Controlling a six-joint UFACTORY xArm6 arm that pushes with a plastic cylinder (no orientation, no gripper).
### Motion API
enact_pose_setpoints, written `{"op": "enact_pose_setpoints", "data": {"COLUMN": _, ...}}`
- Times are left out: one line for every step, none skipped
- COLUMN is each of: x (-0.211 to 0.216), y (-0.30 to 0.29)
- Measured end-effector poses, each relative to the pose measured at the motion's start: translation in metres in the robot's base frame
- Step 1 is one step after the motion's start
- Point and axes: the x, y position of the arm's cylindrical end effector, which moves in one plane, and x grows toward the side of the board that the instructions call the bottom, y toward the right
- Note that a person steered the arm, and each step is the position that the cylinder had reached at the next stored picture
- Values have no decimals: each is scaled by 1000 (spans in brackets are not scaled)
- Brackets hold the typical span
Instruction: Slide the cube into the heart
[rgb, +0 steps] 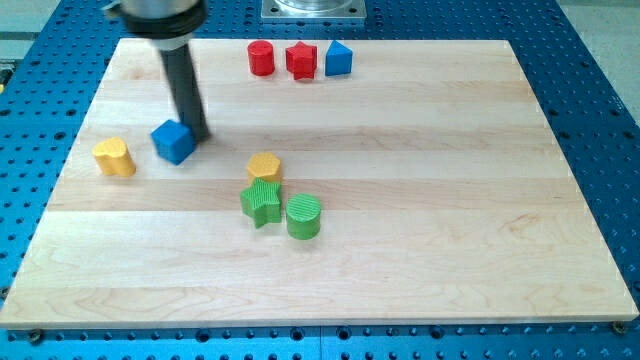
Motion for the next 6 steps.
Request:
{"op": "enact_pose_setpoints", "data": {"x": 10, "y": 7}}
{"op": "enact_pose_setpoints", "data": {"x": 24, "y": 50}}
{"op": "enact_pose_setpoints", "data": {"x": 30, "y": 29}}
{"op": "enact_pose_setpoints", "data": {"x": 29, "y": 4}}
{"op": "enact_pose_setpoints", "data": {"x": 28, "y": 4}}
{"op": "enact_pose_setpoints", "data": {"x": 21, "y": 23}}
